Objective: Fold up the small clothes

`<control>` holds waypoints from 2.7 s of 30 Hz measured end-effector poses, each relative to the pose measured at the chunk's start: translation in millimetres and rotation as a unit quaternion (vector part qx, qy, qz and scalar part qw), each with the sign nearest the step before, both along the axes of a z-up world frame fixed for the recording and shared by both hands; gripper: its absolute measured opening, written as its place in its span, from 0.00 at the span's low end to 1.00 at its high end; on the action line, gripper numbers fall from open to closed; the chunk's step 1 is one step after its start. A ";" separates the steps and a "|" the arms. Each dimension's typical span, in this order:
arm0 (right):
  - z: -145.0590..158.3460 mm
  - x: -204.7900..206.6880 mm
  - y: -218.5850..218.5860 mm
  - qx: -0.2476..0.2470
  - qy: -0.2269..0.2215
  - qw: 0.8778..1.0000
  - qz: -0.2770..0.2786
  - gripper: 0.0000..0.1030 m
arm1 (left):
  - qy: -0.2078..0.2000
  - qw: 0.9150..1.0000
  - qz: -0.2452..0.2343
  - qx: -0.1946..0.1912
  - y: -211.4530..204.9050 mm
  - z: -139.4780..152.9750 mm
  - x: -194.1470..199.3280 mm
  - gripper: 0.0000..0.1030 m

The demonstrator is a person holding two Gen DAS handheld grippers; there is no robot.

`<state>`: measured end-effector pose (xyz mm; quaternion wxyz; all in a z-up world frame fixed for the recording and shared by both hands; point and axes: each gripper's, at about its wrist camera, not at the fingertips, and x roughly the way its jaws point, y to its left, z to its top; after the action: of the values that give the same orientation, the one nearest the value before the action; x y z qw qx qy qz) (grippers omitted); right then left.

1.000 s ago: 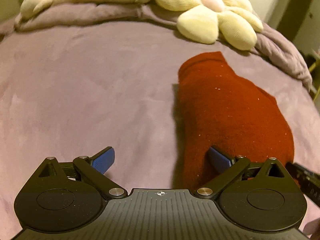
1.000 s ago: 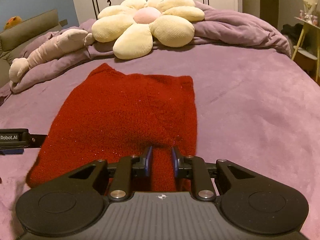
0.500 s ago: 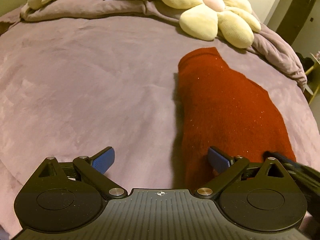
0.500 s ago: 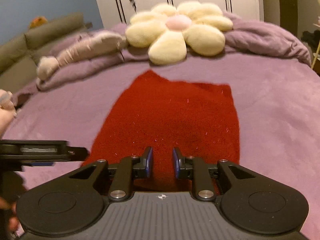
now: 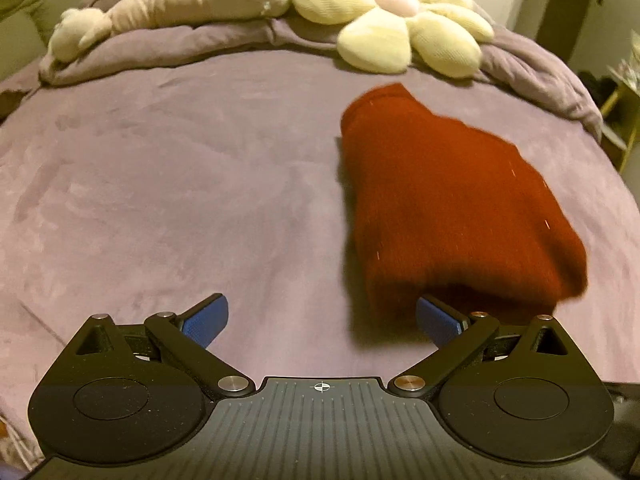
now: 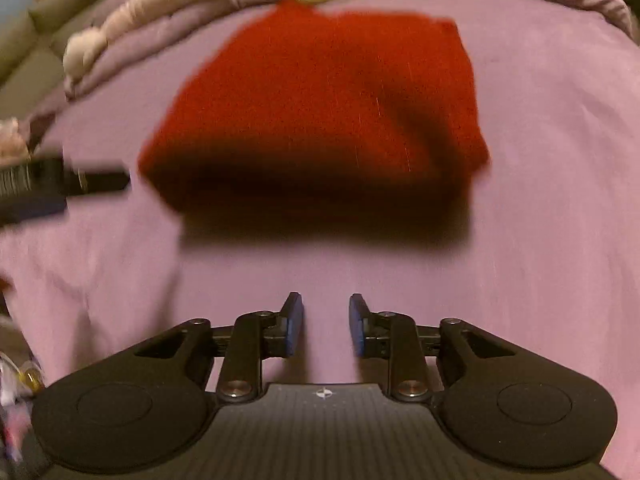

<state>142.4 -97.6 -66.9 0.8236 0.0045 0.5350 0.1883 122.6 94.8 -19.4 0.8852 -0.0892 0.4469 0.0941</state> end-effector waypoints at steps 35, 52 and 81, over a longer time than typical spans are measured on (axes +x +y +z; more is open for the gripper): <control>84.1 1.8 1.5 -0.101 -0.034 0.990 -0.095 0.96 | 0.035 0.998 -0.043 0.041 -24.1 30.1 1.5 1.00; 86.4 2.0 -2.0 -0.098 -0.035 0.989 -0.106 0.96 | 0.044 0.997 -0.040 0.044 -24.3 28.5 0.1 1.00; 89.5 -2.4 -7.7 -0.088 -0.034 0.988 -0.121 0.96 | 0.047 0.996 -0.052 0.051 -30.3 29.4 -1.2 1.00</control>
<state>140.0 -105.3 22.6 0.8554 -0.0098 0.5163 0.0398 121.4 64.5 10.0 0.8702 -0.0157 0.4869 0.0744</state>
